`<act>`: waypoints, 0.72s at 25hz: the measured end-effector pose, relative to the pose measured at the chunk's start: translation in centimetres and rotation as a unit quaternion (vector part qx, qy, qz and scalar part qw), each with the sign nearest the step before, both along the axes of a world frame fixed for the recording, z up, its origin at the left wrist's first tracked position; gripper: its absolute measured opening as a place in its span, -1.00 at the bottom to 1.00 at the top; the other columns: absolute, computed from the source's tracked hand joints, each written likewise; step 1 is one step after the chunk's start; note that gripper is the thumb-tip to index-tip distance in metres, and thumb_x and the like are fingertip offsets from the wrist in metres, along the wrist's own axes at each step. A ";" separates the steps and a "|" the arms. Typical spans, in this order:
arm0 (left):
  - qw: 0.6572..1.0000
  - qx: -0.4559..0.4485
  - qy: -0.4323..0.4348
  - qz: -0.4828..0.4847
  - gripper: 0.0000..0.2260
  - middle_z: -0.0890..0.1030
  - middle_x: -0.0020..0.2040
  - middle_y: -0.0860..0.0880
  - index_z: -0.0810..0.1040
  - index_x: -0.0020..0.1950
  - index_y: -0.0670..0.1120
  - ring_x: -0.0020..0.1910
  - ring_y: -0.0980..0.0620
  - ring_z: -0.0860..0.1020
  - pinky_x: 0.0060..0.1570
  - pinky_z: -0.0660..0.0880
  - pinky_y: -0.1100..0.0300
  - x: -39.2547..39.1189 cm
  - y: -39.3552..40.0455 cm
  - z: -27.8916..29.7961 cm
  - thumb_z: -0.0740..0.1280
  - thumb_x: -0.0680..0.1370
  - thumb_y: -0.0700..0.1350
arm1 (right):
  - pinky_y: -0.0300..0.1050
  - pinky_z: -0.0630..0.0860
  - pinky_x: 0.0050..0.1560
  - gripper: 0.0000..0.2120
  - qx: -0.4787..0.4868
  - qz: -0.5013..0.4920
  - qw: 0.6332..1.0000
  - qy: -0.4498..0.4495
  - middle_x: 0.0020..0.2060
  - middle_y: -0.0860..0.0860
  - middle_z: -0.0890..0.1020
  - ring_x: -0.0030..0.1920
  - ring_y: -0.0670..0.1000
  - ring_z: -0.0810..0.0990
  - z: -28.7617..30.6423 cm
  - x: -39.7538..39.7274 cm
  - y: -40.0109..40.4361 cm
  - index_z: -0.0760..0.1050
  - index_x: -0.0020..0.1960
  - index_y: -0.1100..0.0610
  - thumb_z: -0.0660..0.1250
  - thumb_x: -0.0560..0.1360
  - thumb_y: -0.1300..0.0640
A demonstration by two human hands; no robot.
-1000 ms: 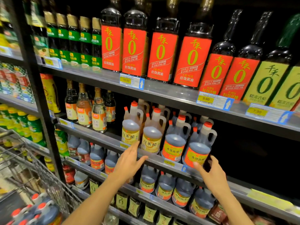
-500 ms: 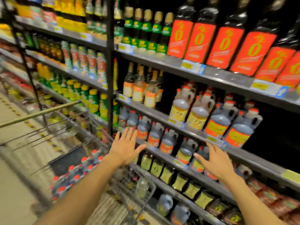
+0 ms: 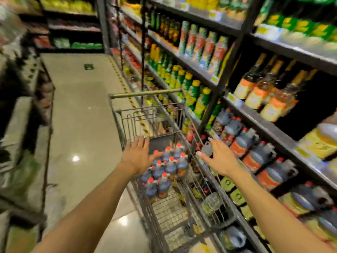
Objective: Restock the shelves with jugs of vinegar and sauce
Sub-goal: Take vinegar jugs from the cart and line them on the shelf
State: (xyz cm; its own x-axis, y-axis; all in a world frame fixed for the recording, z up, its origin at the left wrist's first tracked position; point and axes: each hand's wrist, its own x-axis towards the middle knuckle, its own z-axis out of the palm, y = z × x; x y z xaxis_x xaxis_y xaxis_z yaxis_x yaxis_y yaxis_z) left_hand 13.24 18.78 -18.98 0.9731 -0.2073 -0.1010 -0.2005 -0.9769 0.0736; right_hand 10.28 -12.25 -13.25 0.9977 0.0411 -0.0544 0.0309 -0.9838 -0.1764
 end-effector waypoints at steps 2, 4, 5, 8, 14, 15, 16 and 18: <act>1.000 0.001 -0.001 0.024 -0.17 0.04 0.69 -0.15 -0.02 0.68 -0.16 0.67 -0.10 0.00 0.61 -0.12 -0.14 0.4 0.5 -1.2 -0.12 0.61 0.41 | 0.11 0.09 0.62 -0.04 0.004 0.051 0.998 0.024 0.66 0.17 0.11 0.65 0.16 0.10 -1.9 3.4 1.4 0.02 0.68 0.14 0.15 0.54 -0.46; 0.998 0.037 0.000 0.041 -0.19 0.05 0.69 -0.14 -0.02 0.68 -0.17 0.67 -0.11 0.00 0.61 -0.15 -0.15 0.8 0.2 -2.9 -0.13 0.63 0.38 | 0.11 0.05 0.63 0.00 0.018 0.113 0.992 0.045 0.67 0.14 0.08 0.66 0.16 0.05 -4.4 6.9 2.5 0.01 0.68 0.11 0.13 0.49 -0.52; 0.997 0.058 0.007 0.048 -0.20 0.05 0.69 -0.14 -0.03 0.68 -0.18 0.67 -0.11 -0.01 0.61 -0.16 -0.15 1.0 -0.1 -3.8 -0.14 0.64 0.37 | 0.10 0.03 0.63 0.04 0.020 0.144 0.988 0.059 0.67 0.13 0.07 0.67 0.15 0.03 -5.8 8.4 3.0 0.01 0.68 0.11 0.08 0.47 -0.56; 0.993 0.090 0.050 0.061 -0.25 -0.01 0.69 -0.16 -0.07 0.68 -0.18 0.68 -0.11 -0.08 0.61 -0.22 -0.15 1.5 -1.3 -6.7 -0.15 0.67 0.31 | 0.11 -0.01 0.64 0.11 0.012 0.226 0.969 0.095 0.67 0.15 0.07 0.67 0.14 0.01 -10.1 11.7 4.3 0.02 0.68 0.13 -0.04 0.41 -0.63; 0.987 0.027 0.146 0.056 -0.27 -0.07 0.69 -0.19 -0.12 0.67 -0.23 0.67 -0.13 -0.10 0.62 -0.16 0.02 4.2 -5.4 -14.0 0.04 0.70 0.22 | 0.05 -0.02 0.63 -0.11 0.046 0.317 0.931 0.174 0.68 0.08 0.05 0.67 0.09 0.01 -21.4 15.6 4.8 -0.01 0.69 0.06 0.26 0.57 -0.35; 0.986 0.023 0.158 0.057 -0.27 -0.04 0.69 -0.20 -0.12 0.67 -0.23 0.67 -0.14 -0.07 0.63 -0.14 0.03 4.7 -6.0 -15.5 0.09 0.70 0.18 | 0.02 -0.04 0.63 -0.13 0.053 0.321 0.927 0.187 0.68 0.06 0.06 0.67 0.07 0.01 -23.5 15.6 4.8 -0.02 0.69 0.05 0.26 0.58 -0.32; 0.985 0.020 0.162 0.060 -0.27 0.01 0.68 -0.21 -0.09 0.66 -0.23 0.66 -0.15 0.00 0.63 -0.08 0.02 5.1 -6.6 -17.1 0.16 0.69 0.14 | -0.01 -0.04 0.63 -0.14 0.063 0.320 0.924 0.199 0.68 0.04 0.06 0.67 0.05 0.02 -25.5 15.4 4.7 -0.01 0.69 0.05 0.27 0.59 -0.31; 0.983 0.021 0.165 0.075 -0.32 0.19 0.62 -0.20 0.05 0.64 -0.19 0.60 -0.16 0.18 0.59 0.09 0.03 5.9 -7.5 -20.3 0.29 0.64 0.03 | -0.07 -0.02 0.62 -0.15 0.090 0.299 0.923 0.226 0.67 0.01 0.10 0.66 0.03 0.04 -29.1 14.9 4.4 0.03 0.68 0.05 0.29 0.58 -0.30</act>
